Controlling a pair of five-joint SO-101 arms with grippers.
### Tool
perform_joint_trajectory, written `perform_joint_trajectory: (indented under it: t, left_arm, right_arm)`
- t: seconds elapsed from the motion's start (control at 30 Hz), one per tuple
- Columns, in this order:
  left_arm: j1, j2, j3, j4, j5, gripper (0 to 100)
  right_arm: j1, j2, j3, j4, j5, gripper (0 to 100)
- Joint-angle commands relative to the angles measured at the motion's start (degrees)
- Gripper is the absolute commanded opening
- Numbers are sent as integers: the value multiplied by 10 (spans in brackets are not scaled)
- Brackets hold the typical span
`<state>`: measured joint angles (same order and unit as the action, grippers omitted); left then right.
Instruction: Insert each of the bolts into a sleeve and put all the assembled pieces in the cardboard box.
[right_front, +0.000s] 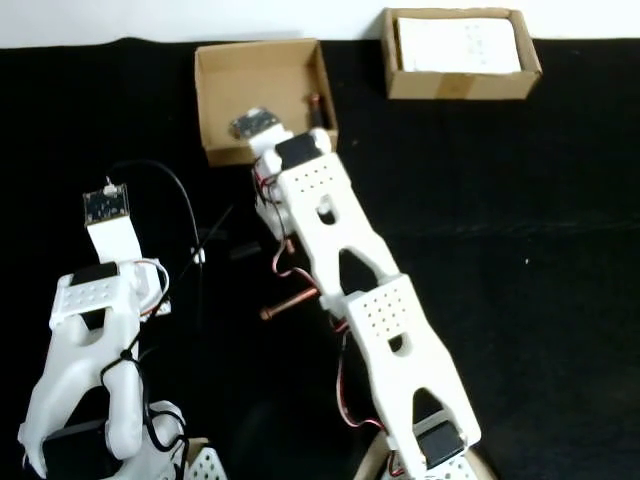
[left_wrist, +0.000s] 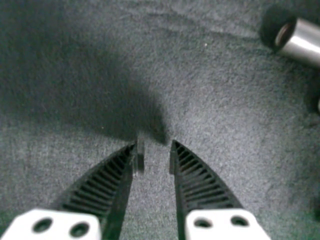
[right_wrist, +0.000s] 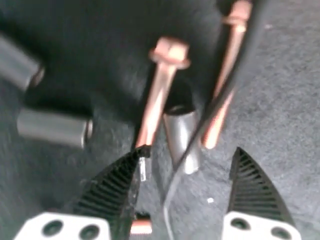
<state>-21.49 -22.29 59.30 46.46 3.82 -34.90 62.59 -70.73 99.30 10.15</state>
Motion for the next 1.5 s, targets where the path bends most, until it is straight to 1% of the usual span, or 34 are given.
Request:
perform_joint_trajectory:
  t: [0.0, 0.23, 0.37, 0.5, 0.63, 0.7, 0.8, 0.83, 0.87, 0.97, 1.1, 1.2, 1.33, 1.47]
  left_arm:
    - [-3, 0, -20, 3, 1, 104]
    - [-3, 0, -20, 3, 1, 104]
    - [-3, 0, -20, 3, 1, 104]
    - [-3, 0, -20, 4, 1, 104]
    - [-3, 0, -20, 4, 0, 104]
    - [-3, 0, -19, 4, 0, 104]
    - [-3, 0, -19, 4, 0, 104]
    - [-3, 0, -19, 4, 0, 104]
    - [-3, 0, -19, 4, 0, 104]
    - [-3, 0, -19, 4, 0, 104]
    - [-3, 0, -19, 4, 0, 104]
    - [-3, 0, -19, 4, 0, 104]
    - [-3, 0, -19, 4, 0, 104]
    - [-3, 0, -19, 4, 0, 104]
  right_arm:
    - [7, -5, 2, 12, 47, 241]
    - [7, -2, 5, 11, 60, 241]
    - [7, 29, 0, 10, 60, 241]
    - [7, 65, -1, -22, 60, 241]
    - [5, 67, -2, -34, 60, 232]
    - [5, 67, -2, -33, 60, 179]
    - [5, 67, -2, -33, 60, 47]
    - [5, 67, -2, -33, 60, 15]
    - [5, 66, -2, -30, 60, 5]
    - [6, 66, -7, -27, 60, 9]
    - [6, 66, -58, 17, 60, 9]
    - [12, 66, -80, 16, 60, 9]
    - [20, 66, -80, 18, 60, 9]
    - [22, 53, -39, 19, 59, 9]
